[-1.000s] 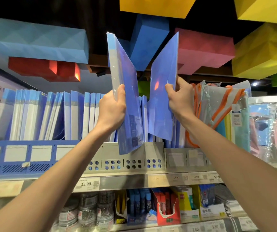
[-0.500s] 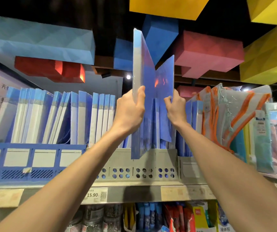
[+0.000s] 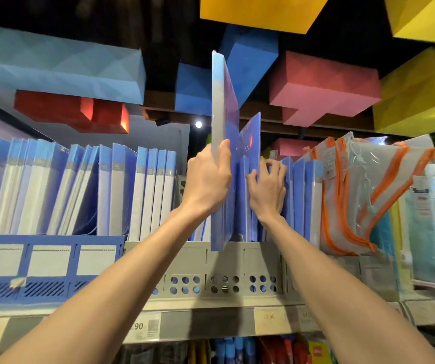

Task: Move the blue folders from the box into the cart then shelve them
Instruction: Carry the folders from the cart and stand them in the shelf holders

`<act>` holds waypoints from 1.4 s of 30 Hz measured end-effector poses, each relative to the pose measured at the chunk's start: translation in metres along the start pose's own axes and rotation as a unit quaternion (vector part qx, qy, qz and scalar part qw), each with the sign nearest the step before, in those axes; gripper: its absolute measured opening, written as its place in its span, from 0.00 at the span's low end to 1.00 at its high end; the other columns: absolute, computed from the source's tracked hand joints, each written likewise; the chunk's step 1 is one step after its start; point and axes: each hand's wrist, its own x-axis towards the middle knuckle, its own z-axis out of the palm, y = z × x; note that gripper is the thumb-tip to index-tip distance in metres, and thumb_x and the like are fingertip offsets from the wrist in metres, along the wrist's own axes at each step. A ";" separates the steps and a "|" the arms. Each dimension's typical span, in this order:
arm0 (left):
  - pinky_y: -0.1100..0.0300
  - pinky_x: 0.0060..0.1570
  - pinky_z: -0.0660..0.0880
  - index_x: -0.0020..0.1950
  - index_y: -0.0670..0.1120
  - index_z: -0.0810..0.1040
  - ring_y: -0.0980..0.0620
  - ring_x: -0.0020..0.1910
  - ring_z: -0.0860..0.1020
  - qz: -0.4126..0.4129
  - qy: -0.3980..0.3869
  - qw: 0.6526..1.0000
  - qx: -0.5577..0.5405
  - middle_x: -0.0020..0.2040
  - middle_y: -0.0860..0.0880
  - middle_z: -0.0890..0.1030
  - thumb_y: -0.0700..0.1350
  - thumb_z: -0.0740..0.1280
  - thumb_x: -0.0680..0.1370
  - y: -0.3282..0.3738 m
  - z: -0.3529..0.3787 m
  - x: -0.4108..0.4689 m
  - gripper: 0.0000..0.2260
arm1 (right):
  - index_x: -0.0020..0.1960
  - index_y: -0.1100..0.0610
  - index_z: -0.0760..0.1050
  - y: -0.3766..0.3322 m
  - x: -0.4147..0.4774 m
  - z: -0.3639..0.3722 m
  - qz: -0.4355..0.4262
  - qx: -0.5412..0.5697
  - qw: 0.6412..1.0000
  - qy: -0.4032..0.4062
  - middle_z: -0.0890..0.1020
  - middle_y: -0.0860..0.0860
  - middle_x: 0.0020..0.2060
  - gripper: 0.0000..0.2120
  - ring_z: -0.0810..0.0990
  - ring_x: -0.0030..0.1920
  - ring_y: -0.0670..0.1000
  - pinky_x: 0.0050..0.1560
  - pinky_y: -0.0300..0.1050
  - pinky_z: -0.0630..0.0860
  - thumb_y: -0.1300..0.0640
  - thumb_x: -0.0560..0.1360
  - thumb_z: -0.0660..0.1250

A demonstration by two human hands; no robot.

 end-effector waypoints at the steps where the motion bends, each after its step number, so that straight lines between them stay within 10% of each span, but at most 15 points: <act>1: 0.75 0.31 0.68 0.39 0.49 0.70 0.69 0.31 0.75 -0.001 -0.003 1.000 0.001 0.32 0.56 0.73 0.48 0.56 0.86 -0.002 0.002 0.001 0.16 | 0.68 0.60 0.72 0.001 0.000 0.000 -0.008 -0.010 1.000 -0.004 0.74 0.57 0.58 0.18 0.71 0.60 0.57 0.44 0.45 0.77 0.55 0.81 0.61; 22: 0.73 0.31 0.67 0.34 0.51 0.65 0.65 0.27 0.72 0.028 0.008 1.000 -0.008 0.28 0.54 0.69 0.47 0.55 0.86 -0.010 0.003 0.008 0.19 | 0.69 0.63 0.70 0.003 0.000 0.004 -0.052 -0.054 0.997 -0.001 0.73 0.59 0.61 0.20 0.69 0.66 0.58 0.34 0.49 0.82 0.55 0.80 0.60; 34: 0.76 0.33 0.68 0.35 0.52 0.65 0.71 0.31 0.74 0.022 0.005 0.999 -0.027 0.31 0.56 0.70 0.46 0.54 0.86 -0.008 -0.001 0.001 0.18 | 0.76 0.59 0.63 0.014 -0.032 -0.004 -0.052 -0.067 0.994 -0.070 0.71 0.58 0.66 0.24 0.66 0.68 0.58 0.60 0.57 0.77 0.50 0.83 0.55; 42: 0.75 0.32 0.69 0.40 0.47 0.70 0.69 0.33 0.76 0.008 -0.008 0.999 -0.035 0.33 0.55 0.73 0.48 0.54 0.86 -0.013 -0.001 0.003 0.16 | 0.75 0.59 0.65 -0.002 -0.029 -0.030 -0.012 -0.066 0.987 -0.147 0.66 0.56 0.72 0.23 0.58 0.75 0.57 0.51 0.53 0.82 0.54 0.82 0.58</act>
